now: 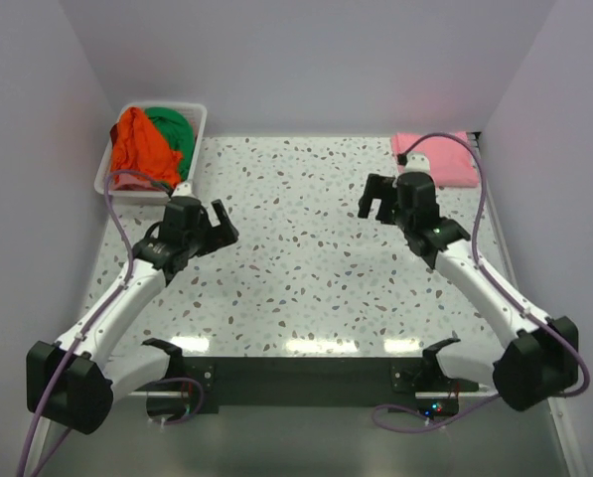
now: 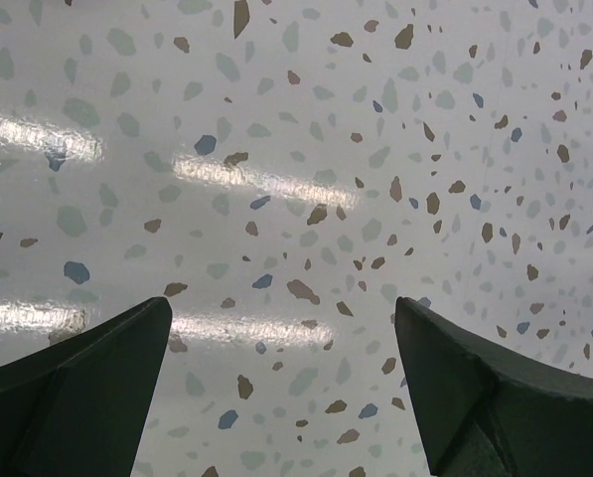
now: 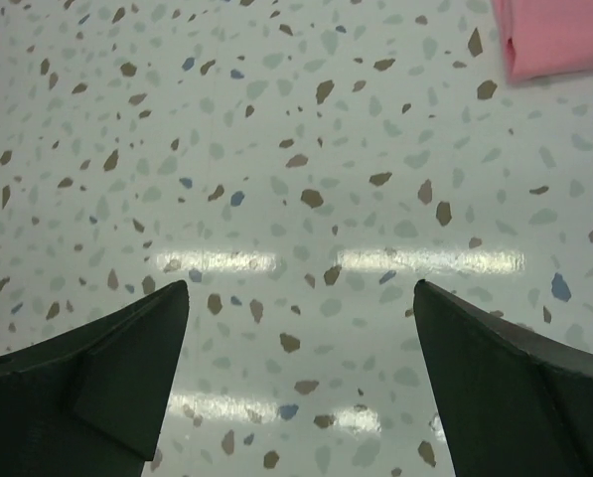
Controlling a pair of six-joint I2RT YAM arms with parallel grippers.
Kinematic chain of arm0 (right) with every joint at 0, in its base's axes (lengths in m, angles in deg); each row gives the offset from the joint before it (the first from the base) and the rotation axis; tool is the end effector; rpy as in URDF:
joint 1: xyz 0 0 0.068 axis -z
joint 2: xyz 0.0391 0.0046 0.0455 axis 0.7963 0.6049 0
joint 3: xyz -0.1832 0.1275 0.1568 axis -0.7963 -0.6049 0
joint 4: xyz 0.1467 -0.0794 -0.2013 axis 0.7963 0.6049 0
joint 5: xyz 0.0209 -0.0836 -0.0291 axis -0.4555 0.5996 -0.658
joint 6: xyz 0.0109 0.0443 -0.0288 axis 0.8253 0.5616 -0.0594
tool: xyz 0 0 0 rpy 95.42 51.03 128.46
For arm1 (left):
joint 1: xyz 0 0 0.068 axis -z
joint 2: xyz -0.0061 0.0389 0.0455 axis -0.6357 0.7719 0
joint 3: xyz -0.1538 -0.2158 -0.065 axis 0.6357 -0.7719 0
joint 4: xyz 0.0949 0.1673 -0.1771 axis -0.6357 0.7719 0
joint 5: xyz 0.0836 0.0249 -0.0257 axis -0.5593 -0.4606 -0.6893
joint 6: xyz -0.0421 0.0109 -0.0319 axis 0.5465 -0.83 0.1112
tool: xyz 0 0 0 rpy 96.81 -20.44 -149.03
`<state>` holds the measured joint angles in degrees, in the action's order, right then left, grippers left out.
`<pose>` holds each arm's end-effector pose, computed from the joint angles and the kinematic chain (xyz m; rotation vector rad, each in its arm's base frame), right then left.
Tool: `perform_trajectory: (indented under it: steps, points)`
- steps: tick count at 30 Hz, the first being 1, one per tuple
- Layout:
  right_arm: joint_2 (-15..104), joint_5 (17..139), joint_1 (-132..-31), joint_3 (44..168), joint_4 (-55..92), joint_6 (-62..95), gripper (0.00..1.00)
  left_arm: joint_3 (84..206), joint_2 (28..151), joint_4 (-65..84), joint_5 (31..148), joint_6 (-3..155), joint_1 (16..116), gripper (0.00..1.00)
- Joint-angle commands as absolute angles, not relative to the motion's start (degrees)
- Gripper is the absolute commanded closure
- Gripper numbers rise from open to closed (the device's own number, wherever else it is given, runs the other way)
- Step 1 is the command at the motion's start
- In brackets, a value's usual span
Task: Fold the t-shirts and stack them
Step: Reset both grippers
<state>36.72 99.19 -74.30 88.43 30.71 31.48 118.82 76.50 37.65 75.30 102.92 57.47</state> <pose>0.2744 0.0992 0.3099 0.1488 2.0438 0.2237 0.2206 -0.0679 0.2643 -0.4652 2.2793 -0.3871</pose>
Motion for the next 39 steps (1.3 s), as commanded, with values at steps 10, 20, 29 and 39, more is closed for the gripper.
perform_trajectory:
  steps: [10, 20, 29, 39]
  points:
    - [12.36, 85.56, -74.4, 70.45, 35.98, 33.48, 0.01, 116.83, 69.73, 37.5, 71.43, 104.91, 57.14, 0.0]
    - [8.91, 84.59, -74.4, 66.32, 32.64, 32.86, 0.01, 116.13, 68.32, 38.39, 69.57, 106.06, 57.14, 0.0]
    - [10.66, 85.3, -74.4, 66.49, 30.61, 33.65, 0.01, 116.04, 68.93, 38.21, 68.69, 106.23, 57.14, 0.0]
    - [13.3, 85.3, -74.4, 66.58, 30.0, 34.0, 0.01, 115.95, 69.37, 38.12, 68.34, 106.32, 57.14, 0.0]
